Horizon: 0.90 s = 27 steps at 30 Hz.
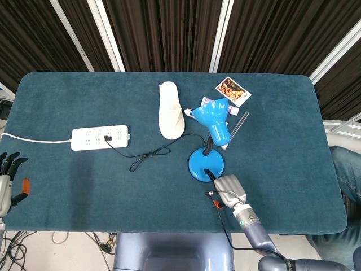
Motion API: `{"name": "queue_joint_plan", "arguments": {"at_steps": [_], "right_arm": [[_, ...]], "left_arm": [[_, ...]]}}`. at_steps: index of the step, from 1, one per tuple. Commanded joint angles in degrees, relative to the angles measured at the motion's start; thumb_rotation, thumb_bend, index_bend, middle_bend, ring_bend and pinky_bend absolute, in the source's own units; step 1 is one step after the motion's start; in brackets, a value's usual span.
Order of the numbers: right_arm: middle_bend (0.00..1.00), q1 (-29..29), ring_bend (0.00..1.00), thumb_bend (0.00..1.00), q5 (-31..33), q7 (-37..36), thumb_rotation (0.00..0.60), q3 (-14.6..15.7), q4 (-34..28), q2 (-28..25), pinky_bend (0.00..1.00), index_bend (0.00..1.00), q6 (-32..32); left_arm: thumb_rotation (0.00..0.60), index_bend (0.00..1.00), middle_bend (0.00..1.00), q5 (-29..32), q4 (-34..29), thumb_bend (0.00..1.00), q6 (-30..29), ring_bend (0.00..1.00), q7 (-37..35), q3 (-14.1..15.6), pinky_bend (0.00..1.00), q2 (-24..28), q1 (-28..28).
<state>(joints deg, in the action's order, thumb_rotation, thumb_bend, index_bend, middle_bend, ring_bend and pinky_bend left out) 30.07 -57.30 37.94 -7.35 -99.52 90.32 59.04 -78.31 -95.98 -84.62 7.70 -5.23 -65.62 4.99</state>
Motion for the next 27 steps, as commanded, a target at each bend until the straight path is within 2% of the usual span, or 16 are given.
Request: {"name": "queue_joint_plan", "arguments": {"at_steps": [1,27], "right_arm": [[0.52,0.3,0.63,0.25,0.2,-0.2,0.600,0.3,0.3,0.1,1.00,0.10,0.0],[0.52,1.7,0.63,0.25,2.1,-1.4,0.600,2.9,1.9,0.2,1.00,0.15,0.3]], "left_arm": [[0.600,0.21,0.10,0.0,0.0,0.53,0.0,0.01,0.0,0.0,0.00,0.0,0.0],[0.600,0.21,0.10,0.1,0.1,0.53,0.2,0.01,-0.2,0.0,0.00,0.1,0.0]]}}
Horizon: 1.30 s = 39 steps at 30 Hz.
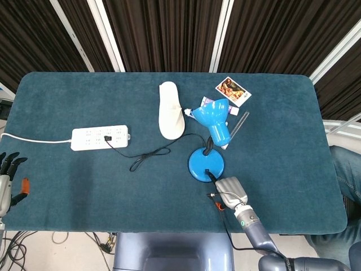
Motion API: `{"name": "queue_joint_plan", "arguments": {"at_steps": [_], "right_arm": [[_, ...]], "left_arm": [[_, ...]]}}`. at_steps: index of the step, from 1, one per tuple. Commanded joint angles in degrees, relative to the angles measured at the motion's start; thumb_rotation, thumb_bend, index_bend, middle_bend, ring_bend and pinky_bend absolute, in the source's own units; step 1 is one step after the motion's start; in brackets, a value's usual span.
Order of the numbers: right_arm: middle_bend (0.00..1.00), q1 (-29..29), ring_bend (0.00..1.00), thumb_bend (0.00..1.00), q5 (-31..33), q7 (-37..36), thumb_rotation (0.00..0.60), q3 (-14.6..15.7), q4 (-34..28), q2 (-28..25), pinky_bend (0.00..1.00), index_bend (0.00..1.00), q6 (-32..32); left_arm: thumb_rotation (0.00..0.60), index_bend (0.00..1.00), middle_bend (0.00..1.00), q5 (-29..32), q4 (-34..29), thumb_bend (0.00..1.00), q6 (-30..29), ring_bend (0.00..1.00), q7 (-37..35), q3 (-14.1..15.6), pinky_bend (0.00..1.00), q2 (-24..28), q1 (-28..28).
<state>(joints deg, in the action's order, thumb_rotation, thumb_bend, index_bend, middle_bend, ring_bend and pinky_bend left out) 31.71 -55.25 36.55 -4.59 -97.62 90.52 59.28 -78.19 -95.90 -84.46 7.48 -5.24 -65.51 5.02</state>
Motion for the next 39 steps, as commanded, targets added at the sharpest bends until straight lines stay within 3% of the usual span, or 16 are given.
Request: {"name": "queue_joint_plan", "arguments": {"at_steps": [1,9,16,23,27,32,35,39], "right_arm": [[0.52,0.0,0.63,0.25,0.2,0.0,0.600,0.2,0.0,-0.1,1.00,0.15,0.1],[0.52,0.3,0.63,0.25,0.4,0.1,0.600,1.4,-0.1,-0.5,1.00,0.16,-0.1],[0.52,0.7,0.63,0.25,-0.3,-1.3,0.600,-0.3,-1.1,-1.2,1.00,0.12,1.6],[0.45,-1.5,0.48,0.25,-4.0,-4.4,0.600,-2.3,-8.7,-9.0,1.00,0.09,6.7],[0.36,-5.4,0.39,0.25,-6.1,-4.8,0.600,0.8,-17.1,-18.7,1.00,0.07,10.0],[0.22,-10.5,0.26,0.25,-11.4,-5.8,0.600,6.9,-21.3,-27.7,1.00,0.01,13.4],[0.15,-14.9,0.18,0.25,-17.4,-9.9,0.600,9.7,-19.0,-30.1,1.00,0.00,18.1],[0.07,-21.2,0.09,0.25,-25.5,-16.0,0.600,10.5,-10.6,-28.4,1.00,0.00,29.1]], "left_arm": [[0.600,0.21,0.10,0.0,0.0,0.53,0.0,0.01,0.0,0.0,0.00,0.0,0.0],[0.600,0.21,0.10,-0.1,0.1,0.53,-0.1,0.01,-0.1,0.0,0.00,0.0,0.0],[0.600,0.21,0.10,-0.1,0.2,0.53,-0.1,0.01,-0.2,-0.1,0.00,0.0,0.0],[0.600,0.21,0.10,0.1,0.2,0.53,-0.1,0.01,-0.4,-0.1,0.00,0.0,-0.1],[0.600,0.21,0.10,-0.1,0.1,0.53,-0.3,0.01,-0.3,-0.1,0.00,0.0,-0.1],[0.600,0.21,0.10,-0.2,0.0,0.53,-0.4,0.01,-0.3,-0.1,0.00,0.0,-0.1],[0.600,0.21,0.10,-0.4,0.0,0.53,-0.6,0.01,-0.2,-0.1,0.00,-0.1,-0.1],[0.600,0.21,0.10,-0.6,0.2,0.53,-0.7,0.01,0.2,0.0,0.00,-0.3,0.0]]}}
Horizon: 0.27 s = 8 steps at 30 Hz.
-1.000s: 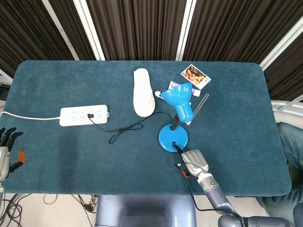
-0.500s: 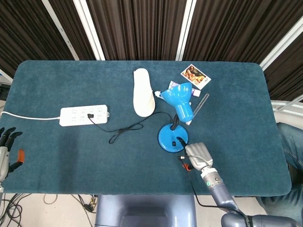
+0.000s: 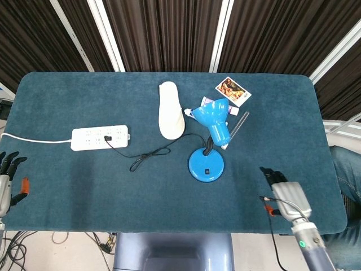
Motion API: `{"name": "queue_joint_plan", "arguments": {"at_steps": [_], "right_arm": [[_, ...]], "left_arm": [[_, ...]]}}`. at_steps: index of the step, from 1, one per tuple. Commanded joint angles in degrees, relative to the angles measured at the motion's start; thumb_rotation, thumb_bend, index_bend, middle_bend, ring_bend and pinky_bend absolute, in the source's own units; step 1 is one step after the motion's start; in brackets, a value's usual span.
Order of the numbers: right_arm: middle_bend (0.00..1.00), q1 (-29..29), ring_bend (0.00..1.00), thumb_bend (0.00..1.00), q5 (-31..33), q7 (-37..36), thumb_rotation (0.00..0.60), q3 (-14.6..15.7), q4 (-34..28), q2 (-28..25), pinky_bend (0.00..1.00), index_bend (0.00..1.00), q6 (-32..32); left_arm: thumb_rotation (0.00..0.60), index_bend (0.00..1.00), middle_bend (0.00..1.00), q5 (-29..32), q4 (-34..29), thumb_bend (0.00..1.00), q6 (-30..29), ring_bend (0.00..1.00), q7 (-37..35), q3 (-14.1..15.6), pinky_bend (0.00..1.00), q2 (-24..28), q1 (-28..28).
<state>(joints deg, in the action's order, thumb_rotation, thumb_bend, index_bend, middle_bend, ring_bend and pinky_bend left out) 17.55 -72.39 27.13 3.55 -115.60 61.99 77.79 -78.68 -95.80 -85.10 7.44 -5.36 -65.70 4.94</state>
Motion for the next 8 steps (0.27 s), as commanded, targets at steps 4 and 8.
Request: {"name": "queue_joint_plan", "arguments": {"at_steps": [4,8], "right_arm": [[0.04,-10.0,0.05,0.25,-13.0,-13.7,0.600,1.5,15.0,2.5,1.00,0.00,16.5],[0.04,-10.8,0.05,0.25,-12.9,-14.5,0.600,0.4,18.0,2.9,1.00,0.00,17.3]], "left_arm": [[0.600,0.21,0.10,-1.0,0.4,0.53,-0.3,0.01,1.4,0.4,0.00,-0.4,0.1],[0.600,0.21,0.10,-1.6,0.4,0.53,-0.4,0.01,2.1,0.8,0.00,-0.5,0.1]]}}
